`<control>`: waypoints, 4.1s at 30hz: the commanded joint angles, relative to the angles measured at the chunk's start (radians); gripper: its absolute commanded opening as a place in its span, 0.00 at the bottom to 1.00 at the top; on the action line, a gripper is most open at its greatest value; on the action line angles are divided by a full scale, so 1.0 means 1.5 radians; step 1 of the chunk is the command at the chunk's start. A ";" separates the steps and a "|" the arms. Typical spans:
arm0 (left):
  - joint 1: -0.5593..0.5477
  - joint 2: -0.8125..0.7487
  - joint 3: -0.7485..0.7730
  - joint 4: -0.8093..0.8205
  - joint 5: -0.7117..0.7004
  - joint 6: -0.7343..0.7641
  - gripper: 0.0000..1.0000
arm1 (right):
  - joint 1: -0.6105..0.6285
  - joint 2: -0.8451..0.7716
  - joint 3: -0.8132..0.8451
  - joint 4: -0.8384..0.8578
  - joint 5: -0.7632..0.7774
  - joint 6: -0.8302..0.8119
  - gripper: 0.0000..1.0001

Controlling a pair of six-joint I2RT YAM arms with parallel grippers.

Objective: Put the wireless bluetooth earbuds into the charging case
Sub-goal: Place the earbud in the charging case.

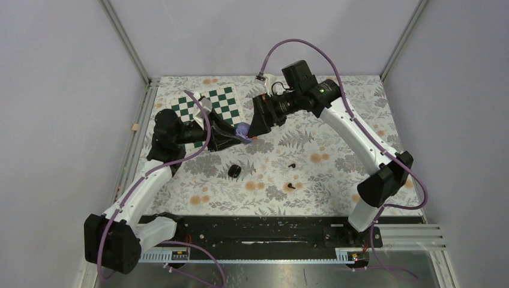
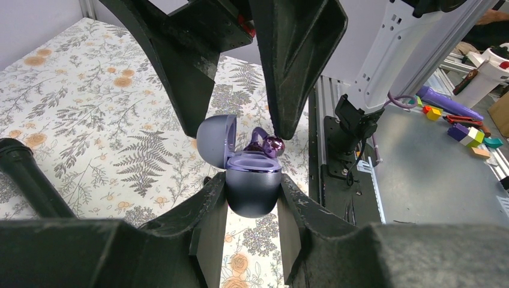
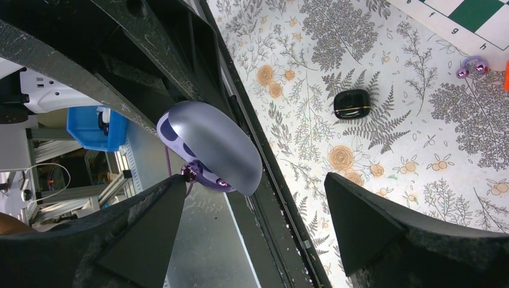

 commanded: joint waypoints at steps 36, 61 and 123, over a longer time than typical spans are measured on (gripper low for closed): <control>-0.001 -0.005 0.016 0.058 0.011 -0.014 0.00 | 0.011 -0.011 0.049 0.008 -0.017 -0.024 0.99; 0.000 0.011 0.057 -0.023 0.099 0.048 0.00 | -0.017 -0.207 -0.099 0.021 -0.021 -0.402 0.38; -0.001 -0.017 0.064 -0.111 0.082 0.147 0.00 | 0.113 -0.130 -0.092 0.067 0.091 -0.421 0.02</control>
